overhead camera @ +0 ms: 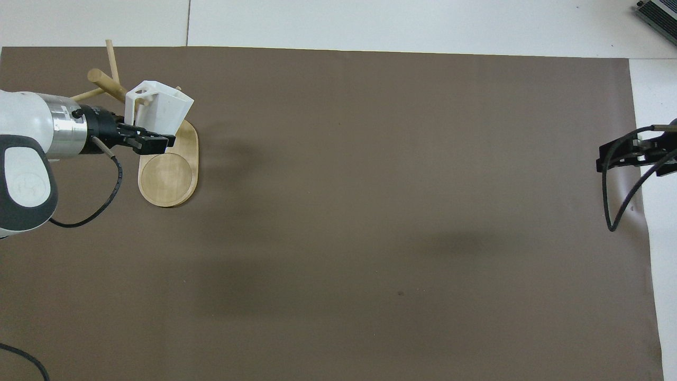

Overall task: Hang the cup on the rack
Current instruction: 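Lower the mug onto the peg with the left gripper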

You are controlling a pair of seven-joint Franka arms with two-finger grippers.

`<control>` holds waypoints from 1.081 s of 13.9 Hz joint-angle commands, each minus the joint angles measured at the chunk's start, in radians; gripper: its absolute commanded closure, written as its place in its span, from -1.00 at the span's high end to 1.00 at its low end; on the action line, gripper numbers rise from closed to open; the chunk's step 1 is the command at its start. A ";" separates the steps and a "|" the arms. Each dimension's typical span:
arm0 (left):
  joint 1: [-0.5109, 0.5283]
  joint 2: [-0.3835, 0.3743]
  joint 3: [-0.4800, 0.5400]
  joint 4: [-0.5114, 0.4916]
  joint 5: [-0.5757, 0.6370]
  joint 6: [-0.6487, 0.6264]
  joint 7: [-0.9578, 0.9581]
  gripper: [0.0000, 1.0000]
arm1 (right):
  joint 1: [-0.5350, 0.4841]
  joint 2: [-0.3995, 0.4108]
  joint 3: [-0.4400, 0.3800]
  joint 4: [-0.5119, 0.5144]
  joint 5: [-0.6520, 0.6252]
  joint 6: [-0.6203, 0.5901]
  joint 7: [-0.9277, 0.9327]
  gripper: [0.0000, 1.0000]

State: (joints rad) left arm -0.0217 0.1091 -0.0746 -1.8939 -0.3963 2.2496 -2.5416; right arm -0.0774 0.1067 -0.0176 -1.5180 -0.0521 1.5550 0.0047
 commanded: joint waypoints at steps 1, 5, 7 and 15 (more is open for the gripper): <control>0.005 -0.008 -0.007 -0.028 0.022 0.041 -0.049 -1.00 | -0.001 -0.010 -0.001 -0.005 0.018 0.019 -0.014 1.00; 0.006 -0.002 -0.007 -0.030 0.020 0.067 -0.103 -1.00 | 0.001 -0.005 0.004 -0.010 0.018 0.102 -0.009 1.00; 0.006 0.000 -0.007 -0.037 0.020 0.091 -0.141 -1.00 | 0.001 -0.005 0.005 -0.011 0.035 0.103 -0.006 1.00; 0.008 0.061 -0.004 -0.018 0.022 0.140 -0.199 -1.00 | 0.001 -0.005 0.004 -0.013 0.094 0.123 0.015 1.00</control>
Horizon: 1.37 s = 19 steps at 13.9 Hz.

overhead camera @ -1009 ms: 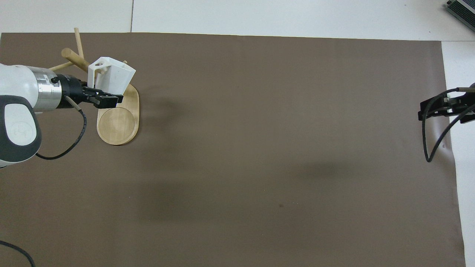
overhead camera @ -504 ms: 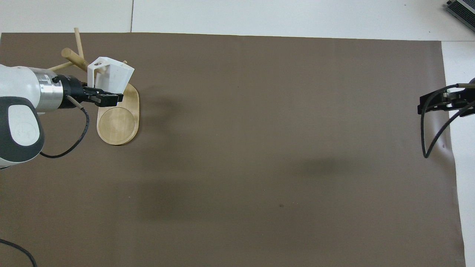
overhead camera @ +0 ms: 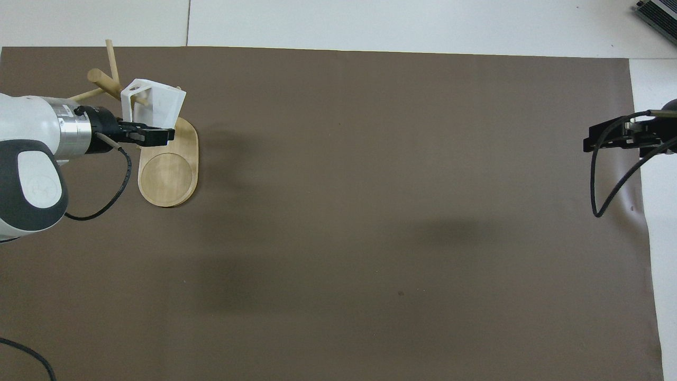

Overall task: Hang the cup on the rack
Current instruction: 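Lower the mug onto the peg with the left gripper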

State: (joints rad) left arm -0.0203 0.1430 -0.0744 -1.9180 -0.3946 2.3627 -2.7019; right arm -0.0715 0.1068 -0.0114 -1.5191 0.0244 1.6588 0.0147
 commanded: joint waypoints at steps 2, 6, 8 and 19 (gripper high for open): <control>0.007 0.030 0.001 0.013 0.020 0.029 -0.044 -1.00 | -0.005 -0.006 -0.004 -0.012 0.003 0.021 0.008 1.00; 0.007 0.032 0.018 0.022 0.019 0.020 -0.056 -1.00 | -0.005 -0.006 -0.010 -0.013 -0.003 0.033 -0.022 1.00; 0.013 0.032 0.019 0.022 0.020 0.020 -0.056 -1.00 | -0.005 -0.007 -0.012 -0.019 0.000 0.033 -0.024 1.00; 0.019 0.032 0.019 0.053 0.062 -0.071 -0.029 0.40 | -0.002 -0.010 -0.001 -0.021 0.002 0.018 -0.027 1.00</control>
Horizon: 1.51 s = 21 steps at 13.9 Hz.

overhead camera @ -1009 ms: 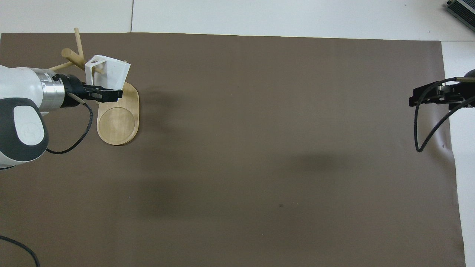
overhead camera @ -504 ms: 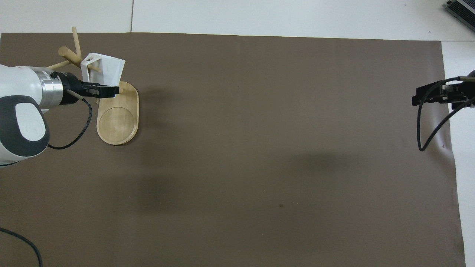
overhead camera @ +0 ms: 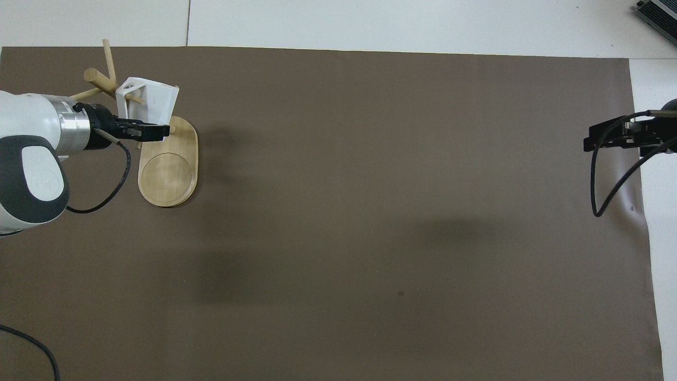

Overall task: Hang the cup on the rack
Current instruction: 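Open the left gripper and pull it back from the mug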

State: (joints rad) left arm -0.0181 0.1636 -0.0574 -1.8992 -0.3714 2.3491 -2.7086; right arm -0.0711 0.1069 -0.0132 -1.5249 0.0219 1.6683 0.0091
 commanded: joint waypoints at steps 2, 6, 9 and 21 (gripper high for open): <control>0.017 0.013 0.004 0.054 0.058 -0.097 -0.016 0.51 | -0.003 -0.010 0.001 -0.017 0.004 0.008 -0.021 1.00; 0.026 0.011 0.004 0.081 0.078 -0.168 -0.002 0.73 | 0.001 -0.010 0.002 -0.017 0.004 0.008 -0.021 1.00; 0.032 0.007 0.004 0.103 0.091 -0.223 0.047 0.81 | -0.001 -0.010 0.001 -0.018 0.004 0.008 -0.021 1.00; 0.041 -0.168 0.004 0.094 0.097 -0.504 0.881 1.00 | -0.001 -0.010 0.002 -0.018 0.004 0.008 -0.021 1.00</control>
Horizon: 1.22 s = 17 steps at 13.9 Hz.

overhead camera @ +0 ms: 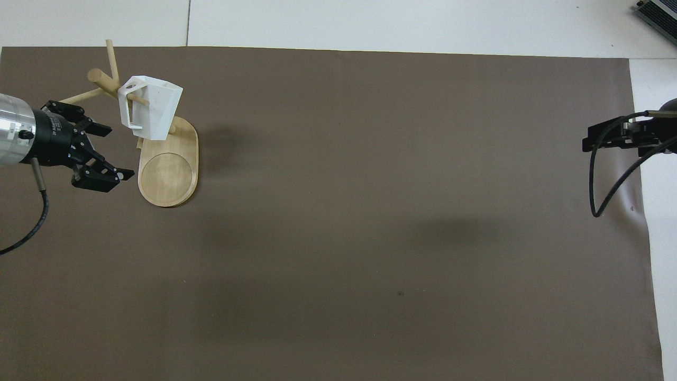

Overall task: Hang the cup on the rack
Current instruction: 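Open the left gripper and pull it back from the mug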

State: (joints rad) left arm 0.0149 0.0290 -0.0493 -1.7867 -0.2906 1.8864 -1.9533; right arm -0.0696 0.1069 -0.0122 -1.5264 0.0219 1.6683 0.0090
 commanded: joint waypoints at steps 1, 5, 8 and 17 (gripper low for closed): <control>0.008 -0.043 -0.004 -0.020 0.016 -0.058 0.205 1.00 | -0.002 -0.010 0.001 -0.017 0.004 0.008 -0.021 1.00; 0.008 -0.060 -0.003 -0.022 0.018 -0.122 0.503 1.00 | -0.002 -0.010 0.001 -0.017 0.004 0.008 -0.021 1.00; 0.004 -0.064 -0.004 -0.017 0.089 -0.122 0.750 1.00 | -0.002 -0.010 0.000 -0.017 0.004 0.008 -0.021 1.00; 0.002 -0.076 -0.006 0.018 0.162 -0.133 1.302 1.00 | -0.002 -0.010 0.001 -0.017 0.004 0.008 -0.021 1.00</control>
State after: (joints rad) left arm 0.0153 -0.0263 -0.0528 -1.7717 -0.1726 1.7772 -0.7617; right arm -0.0696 0.1069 -0.0122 -1.5264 0.0219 1.6683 0.0090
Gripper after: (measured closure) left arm 0.000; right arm 0.000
